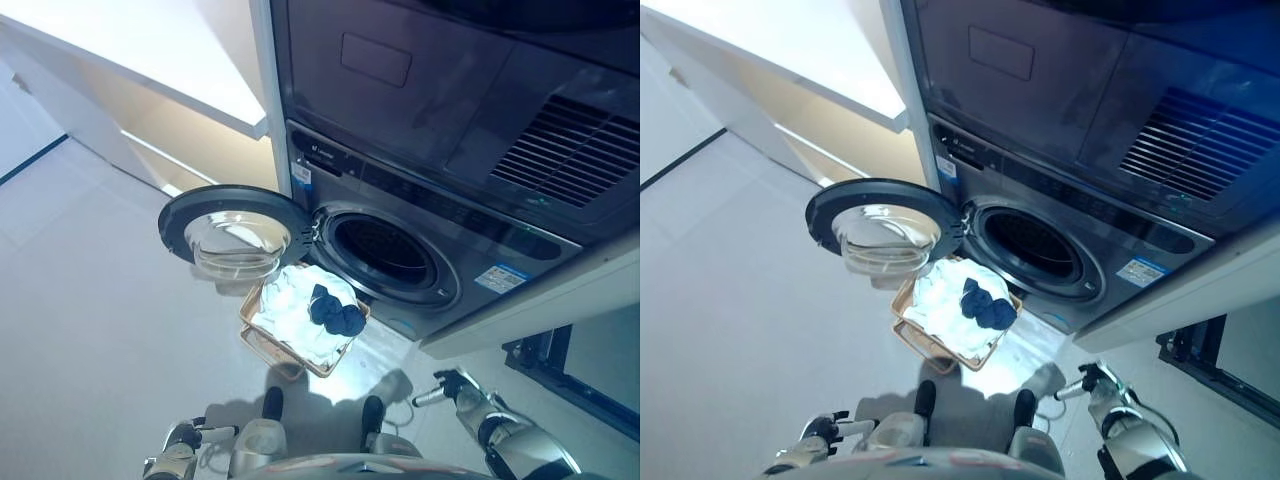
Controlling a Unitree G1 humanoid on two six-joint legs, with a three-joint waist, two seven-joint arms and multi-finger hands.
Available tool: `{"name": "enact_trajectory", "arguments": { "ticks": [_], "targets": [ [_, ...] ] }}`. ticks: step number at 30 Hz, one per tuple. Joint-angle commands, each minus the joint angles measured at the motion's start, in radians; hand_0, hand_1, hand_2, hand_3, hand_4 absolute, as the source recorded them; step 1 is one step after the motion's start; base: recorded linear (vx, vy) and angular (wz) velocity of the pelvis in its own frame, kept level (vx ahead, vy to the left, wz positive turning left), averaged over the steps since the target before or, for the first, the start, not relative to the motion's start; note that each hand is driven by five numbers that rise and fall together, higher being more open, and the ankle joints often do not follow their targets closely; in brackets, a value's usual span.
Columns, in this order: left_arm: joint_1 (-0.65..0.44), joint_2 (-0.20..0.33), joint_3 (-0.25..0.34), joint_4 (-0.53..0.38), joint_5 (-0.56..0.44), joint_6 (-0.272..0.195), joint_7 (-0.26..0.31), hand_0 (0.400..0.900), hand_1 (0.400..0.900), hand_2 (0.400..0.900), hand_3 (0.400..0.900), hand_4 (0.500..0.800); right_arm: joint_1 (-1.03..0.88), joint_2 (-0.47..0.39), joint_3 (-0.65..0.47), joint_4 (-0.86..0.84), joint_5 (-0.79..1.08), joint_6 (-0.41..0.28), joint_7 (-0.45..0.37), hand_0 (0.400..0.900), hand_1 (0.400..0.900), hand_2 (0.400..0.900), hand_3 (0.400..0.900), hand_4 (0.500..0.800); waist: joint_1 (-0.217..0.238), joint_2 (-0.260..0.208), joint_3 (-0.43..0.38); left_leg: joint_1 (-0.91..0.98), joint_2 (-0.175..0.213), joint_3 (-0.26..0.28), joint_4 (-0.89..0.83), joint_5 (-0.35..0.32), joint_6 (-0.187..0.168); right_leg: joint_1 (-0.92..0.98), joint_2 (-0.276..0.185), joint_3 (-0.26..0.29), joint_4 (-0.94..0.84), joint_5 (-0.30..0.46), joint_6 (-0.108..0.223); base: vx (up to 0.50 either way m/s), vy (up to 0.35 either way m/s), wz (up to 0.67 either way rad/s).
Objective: Put the clothes in the basket into the washing machine.
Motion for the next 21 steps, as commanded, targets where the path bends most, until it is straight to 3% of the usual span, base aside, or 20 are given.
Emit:
{"name": "enact_trajectory", "arguments": {
  "ticks": [1,5,14,21],
  "targets": [
    [-0.07,0.015,0.02,0.038,0.029,0.008,0.062,0.9,0.9,0.9,0.9,0.8,-0.229,-0.06,0.097,-0.045,-0.018,-0.012,-0.048,0.9,0.9,0.9,0.9,0.8,0.044,0.042,0.136,-0.112,-0.036,-0.012,0.063,-0.009,0.057,0.064,0.085,0.026,0.063,-0.024,-0.04,-0.14,-0.015,0.02],
    [-0.132,0.015,0.021,0.066,0.0,0.008,0.078,0.9,0.9,0.9,0.9,0.8,-0.382,-0.041,0.184,-0.089,-0.016,-0.008,-0.062,0.9,0.9,0.9,0.9,0.8,0.065,0.043,0.262,-0.201,-0.02,-0.002,0.144,-0.008,0.041,-0.008,0.097,0.011,0.123,-0.022,-0.029,-0.13,-0.035,0.12],
    [-0.092,0.019,0.036,0.041,-0.026,0.008,0.094,0.9,0.9,0.9,0.9,0.8,-0.601,-0.062,0.289,-0.119,0.035,-0.008,-0.092,0.9,0.9,0.9,0.9,0.8,0.073,0.043,0.262,-0.446,0.022,0.0,0.226,0.005,0.019,-0.242,0.082,-0.016,0.241,-0.002,0.009,-0.02,0.033,0.17],
    [-0.11,-0.014,0.021,0.017,-0.048,-0.001,0.109,0.9,0.9,0.9,0.9,0.8,-0.809,-0.069,0.411,0.012,0.054,-0.008,-0.137,0.9,0.9,0.9,0.9,0.8,0.088,0.106,0.262,-0.604,0.036,-0.014,0.285,0.015,0.016,-0.382,0.063,-0.023,0.313,0.008,0.042,-0.01,0.089,0.06]
  ]
}}
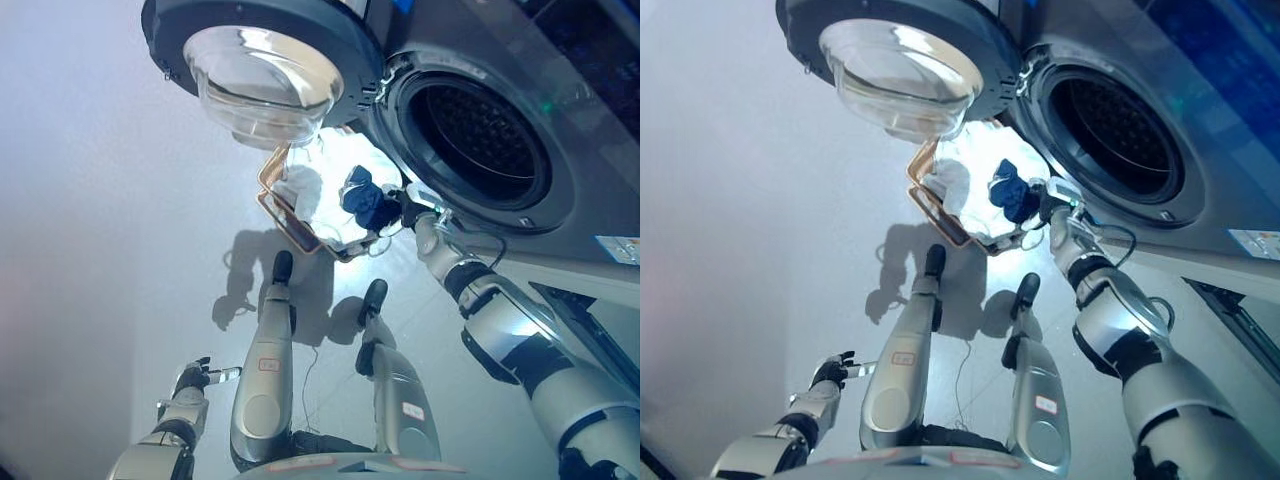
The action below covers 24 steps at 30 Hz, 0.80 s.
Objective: Put the clothes in the basket into the washing machine.
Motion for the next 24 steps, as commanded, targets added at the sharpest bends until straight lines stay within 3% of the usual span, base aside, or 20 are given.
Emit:
{"name": "enact_trajectory", "arguments": {
  "ticks": [1,10,24],
  "targets": [
    [0.059,-0.011,-0.001,0.009,-0.036,0.003,0.044,0.9,0.9,0.9,0.9,0.8,-0.116,-0.078,0.057,0.027,0.036,-0.009,-0.071,0.9,0.9,0.9,0.9,0.8,0.015,0.113,-0.007,-0.019,-0.008,0.01,-0.112,0.088,0.006,-0.003,0.038,0.027,0.192,-0.023,0.044,0.0,0.088,0.04],
    [0.057,-0.044,-0.023,-0.028,-0.06,-0.019,0.065,0.9,0.9,0.9,0.9,0.8,-0.229,-0.125,0.133,0.093,0.083,-0.022,-0.092,0.9,0.9,0.9,0.9,0.8,0.027,0.168,-0.007,-0.16,-0.016,-0.007,-0.072,0.088,0.005,-0.115,0.014,0.028,0.247,-0.02,0.059,0.01,0.072,0.05],
    [0.05,-0.092,-0.053,-0.08,-0.068,-0.035,0.08,0.9,0.9,0.9,0.9,0.8,-0.388,-0.207,0.291,0.18,0.103,-0.018,-0.1,0.9,0.9,0.9,0.9,0.8,0.047,0.262,-0.007,-0.347,-0.028,-0.058,-0.005,0.097,-0.023,-0.277,-0.002,0.056,0.318,0.0,0.099,0.02,0.058,0.0]
  ]
}}
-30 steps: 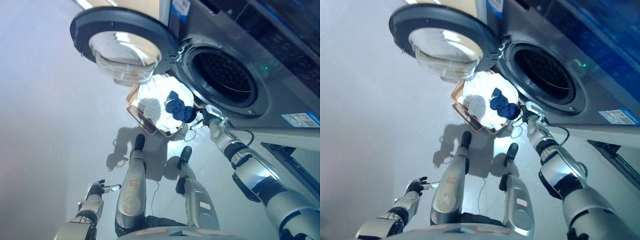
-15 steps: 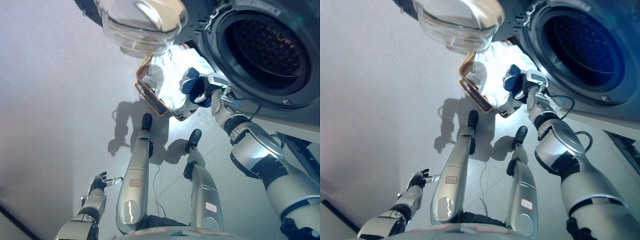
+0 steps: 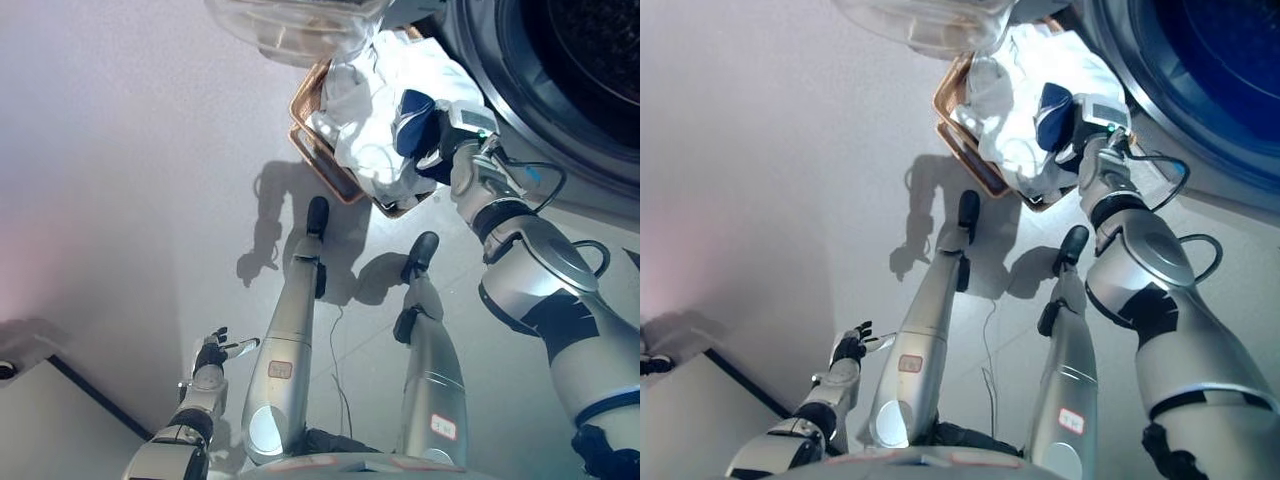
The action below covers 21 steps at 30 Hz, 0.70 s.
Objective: Put the clothes in the basket into the washing machine.
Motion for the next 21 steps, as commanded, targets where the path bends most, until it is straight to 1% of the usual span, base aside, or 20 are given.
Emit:
{"name": "enact_trajectory", "arguments": {
  "ticks": [1,6,7,8,9,10,21],
  "targets": [
    [0.058,-0.015,-0.052,0.046,-0.029,0.018,0.037,0.9,0.9,0.9,0.9,0.8,-0.143,-0.096,0.101,0.054,-0.001,0.0,-0.04,0.9,0.9,0.9,0.9,0.8,0.007,0.129,-0.006,0.034,-0.017,-0.016,-0.148,0.105,-0.055,0.054,0.011,0.059,0.2,0.006,0.048,0.04,0.073,-0.13],
    [0.056,-0.026,-0.065,0.047,-0.026,0.017,0.041,0.9,0.9,0.9,0.9,0.8,-0.163,-0.127,0.164,0.074,-0.012,0.005,-0.034,0.9,0.9,0.9,0.9,0.8,0.01,0.154,-0.006,0.001,-0.023,-0.023,-0.143,0.105,-0.052,0.015,0.015,0.077,0.214,0.013,0.047,0.04,0.039,-0.1],
    [0.056,-0.026,-0.064,0.044,-0.025,0.018,0.043,0.9,0.9,0.9,0.9,0.8,-0.17,-0.134,0.178,0.082,-0.016,0.009,-0.034,0.859,0.859,0.859,0.859,0.775,0.011,0.158,-0.006,-0.005,-0.025,-0.022,-0.141,0.105,-0.051,0.012,0.015,0.078,0.212,0.013,0.047,0.04,0.003,-0.04],
    [0.057,-0.026,-0.067,0.044,-0.026,0.015,0.046,0.9,0.9,0.9,0.9,0.8,-0.171,-0.141,0.187,0.087,-0.016,0.009,-0.034,0.622,0.622,0.622,0.622,0.633,0.012,0.16,-0.006,-0.009,-0.027,-0.025,-0.142,0.106,-0.051,0.007,0.016,0.079,0.212,0.016,0.046,0.04,-0.004,-0.02],
    [0.057,-0.027,-0.067,0.043,-0.026,0.014,0.048,0.9,0.9,0.9,0.9,0.8,-0.168,-0.144,0.19,0.093,-0.016,0.013,-0.035,0.427,0.427,0.427,0.427,0.516,0.011,0.164,-0.006,-0.011,-0.026,-0.023,-0.144,0.106,-0.049,0.001,0.016,0.081,0.214,0.017,0.046,0.06,-0.003,-0.03],
    [0.057,-0.029,-0.071,0.044,-0.026,0.013,0.047,0.9,0.9,0.9,0.9,0.8,-0.17,-0.149,0.196,0.097,-0.014,0.014,-0.037,0.4,0.4,0.4,0.4,0.5,0.009,0.169,-0.006,-0.013,-0.026,-0.023,-0.145,0.106,-0.048,-0.001,0.018,0.084,0.21,0.017,0.046,0.04,-0.001,-0.03],
    [0.055,-0.042,-0.075,0.047,-0.03,0.011,0.058,0.9,0.9,0.9,0.9,0.8,-0.184,-0.145,0.189,0.08,0.007,0.01,-0.047,0.4,0.4,0.4,0.4,0.5,-0.007,0.167,-0.006,-0.007,-0.024,-0.024,-0.151,0.1,-0.048,-0.002,0.02,0.092,0.204,0.019,0.044,0.02,-0.016,0.0]
  ]
}}
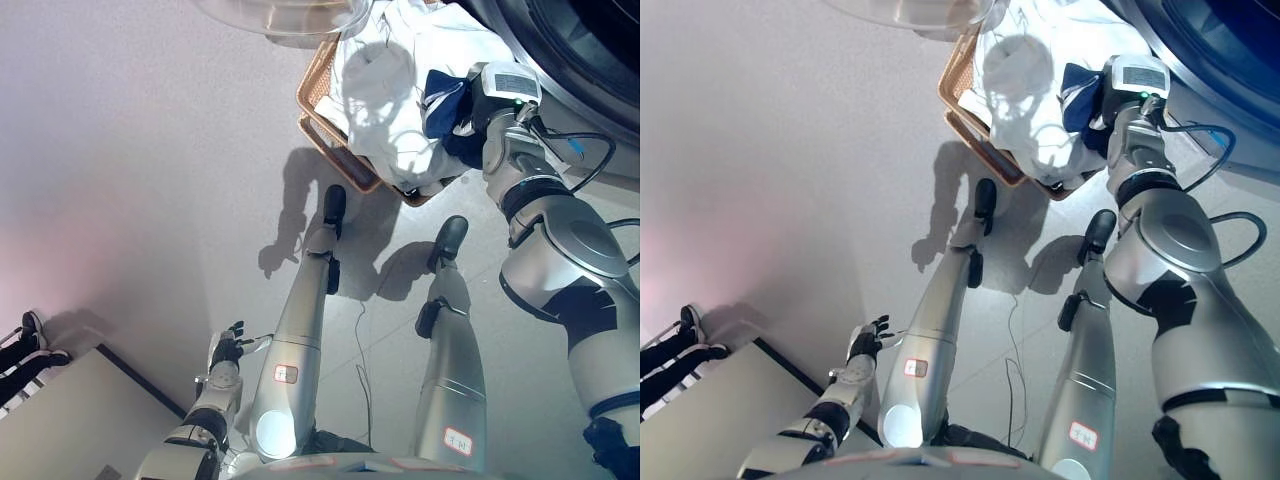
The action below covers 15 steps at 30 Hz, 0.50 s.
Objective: Put the clothes in the basket into the washing machine.
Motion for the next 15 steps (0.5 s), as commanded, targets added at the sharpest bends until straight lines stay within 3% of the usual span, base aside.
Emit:
{"name": "enact_trajectory", "arguments": {
  "ticks": [1,9,15],
  "targets": [
    [0.05,0.004,-0.028,0.064,-0.032,0.022,0.047,0.9,0.9,0.9,0.9,0.8,-0.112,-0.077,0.068,0.037,0.012,0.016,-0.03,0.4,0.4,0.4,0.4,0.5,-0.018,0.1,0.02,0.075,-0.028,-0.031,-0.164,0.084,-0.042,0.114,0.015,0.04,0.151,0.036,0.032,0.0,0.0,0.0],
    [0.044,-0.002,-0.012,0.106,-0.043,0.025,0.054,0.9,0.9,0.9,0.9,0.8,-0.103,-0.075,-0.019,0.007,0.088,0.011,-0.053,0.4,0.4,0.4,0.4,0.5,-0.052,0.068,0.02,0.143,-0.02,-0.02,-0.209,0.084,-0.043,0.17,0.012,0.037,0.107,0.031,0.018,0.0,-0.017,-0.02],
    [0.044,-0.005,0.001,0.131,-0.044,0.029,0.048,0.9,0.9,0.9,0.9,0.8,-0.038,-0.077,-0.191,-0.034,0.193,0.0,-0.085,0.4,0.4,0.4,0.4,0.5,-0.085,0.036,0.02,0.251,-0.012,-0.001,-0.268,0.084,-0.04,0.269,0.005,0.026,0.038,0.015,-0.005,0.0,-0.044,-0.03]
  ]
}}
